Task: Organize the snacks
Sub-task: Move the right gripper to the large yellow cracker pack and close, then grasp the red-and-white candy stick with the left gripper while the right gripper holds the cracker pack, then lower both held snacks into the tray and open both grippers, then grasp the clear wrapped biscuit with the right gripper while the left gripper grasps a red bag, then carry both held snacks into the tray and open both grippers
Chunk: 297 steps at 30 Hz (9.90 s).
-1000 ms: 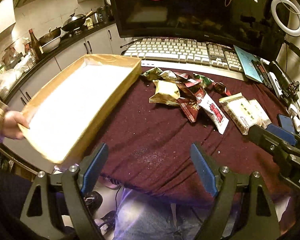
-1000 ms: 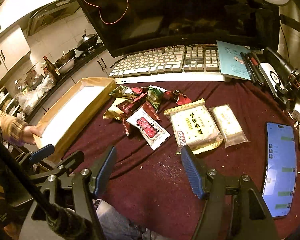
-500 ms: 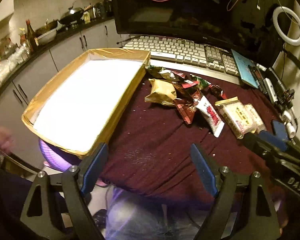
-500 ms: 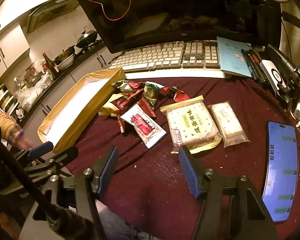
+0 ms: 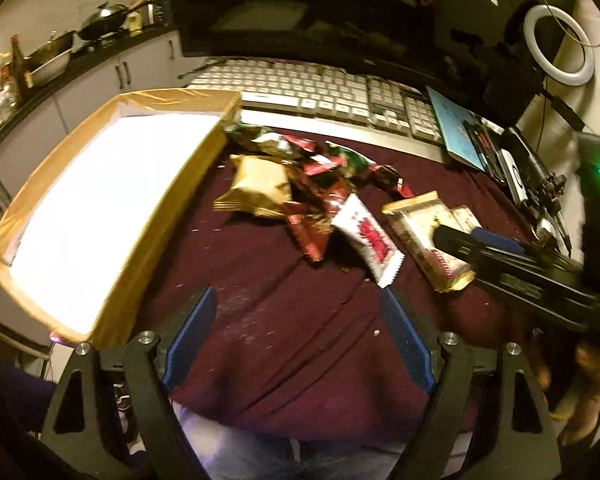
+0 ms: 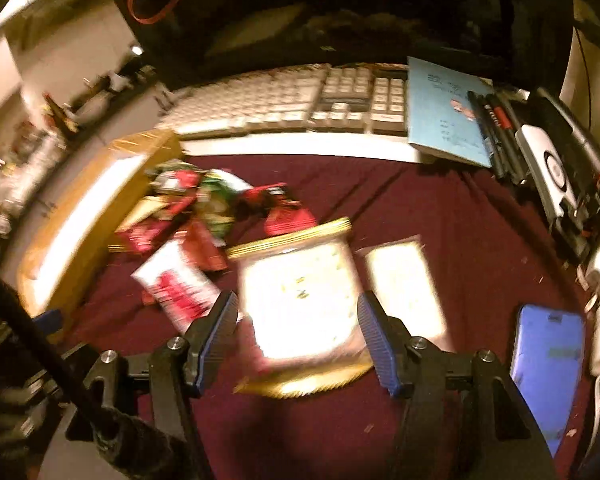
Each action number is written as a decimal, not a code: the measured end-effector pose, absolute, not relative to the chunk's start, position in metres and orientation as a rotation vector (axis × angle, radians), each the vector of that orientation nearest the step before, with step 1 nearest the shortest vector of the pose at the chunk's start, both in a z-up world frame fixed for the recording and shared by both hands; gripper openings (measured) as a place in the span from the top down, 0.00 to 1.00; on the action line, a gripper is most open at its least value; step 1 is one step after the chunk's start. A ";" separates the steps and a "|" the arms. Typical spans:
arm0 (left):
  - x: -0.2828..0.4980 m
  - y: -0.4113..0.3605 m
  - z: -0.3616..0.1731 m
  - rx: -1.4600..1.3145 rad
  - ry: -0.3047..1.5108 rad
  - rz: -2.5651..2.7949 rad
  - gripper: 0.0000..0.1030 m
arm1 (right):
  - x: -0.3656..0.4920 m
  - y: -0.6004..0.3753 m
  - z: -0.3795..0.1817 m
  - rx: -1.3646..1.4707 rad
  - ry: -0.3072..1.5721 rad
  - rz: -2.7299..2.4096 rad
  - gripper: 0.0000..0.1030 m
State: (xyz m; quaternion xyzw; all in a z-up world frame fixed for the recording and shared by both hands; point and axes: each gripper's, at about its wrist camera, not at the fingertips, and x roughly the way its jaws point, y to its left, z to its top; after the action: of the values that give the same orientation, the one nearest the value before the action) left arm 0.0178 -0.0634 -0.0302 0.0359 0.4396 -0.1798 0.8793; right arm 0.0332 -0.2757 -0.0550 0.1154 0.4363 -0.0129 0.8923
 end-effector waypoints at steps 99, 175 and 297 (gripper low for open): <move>0.012 -0.112 -0.031 0.136 0.862 -0.570 0.80 | -0.017 -0.310 -0.059 0.526 0.670 -0.051 0.33; 0.074 0.106 -0.026 -0.088 0.812 -0.024 0.24 | 0.066 -0.116 -0.025 0.272 0.812 0.508 0.43; 0.202 0.126 -0.035 -0.140 0.971 -0.090 0.73 | 0.200 -0.073 -0.042 0.119 0.940 0.230 0.69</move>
State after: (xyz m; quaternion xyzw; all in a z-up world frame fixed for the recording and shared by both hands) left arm 0.2023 0.1257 -0.0350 -0.0672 0.4662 -0.0431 0.8811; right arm 0.2002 -0.0731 -0.0424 0.0572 0.4515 0.1103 0.8836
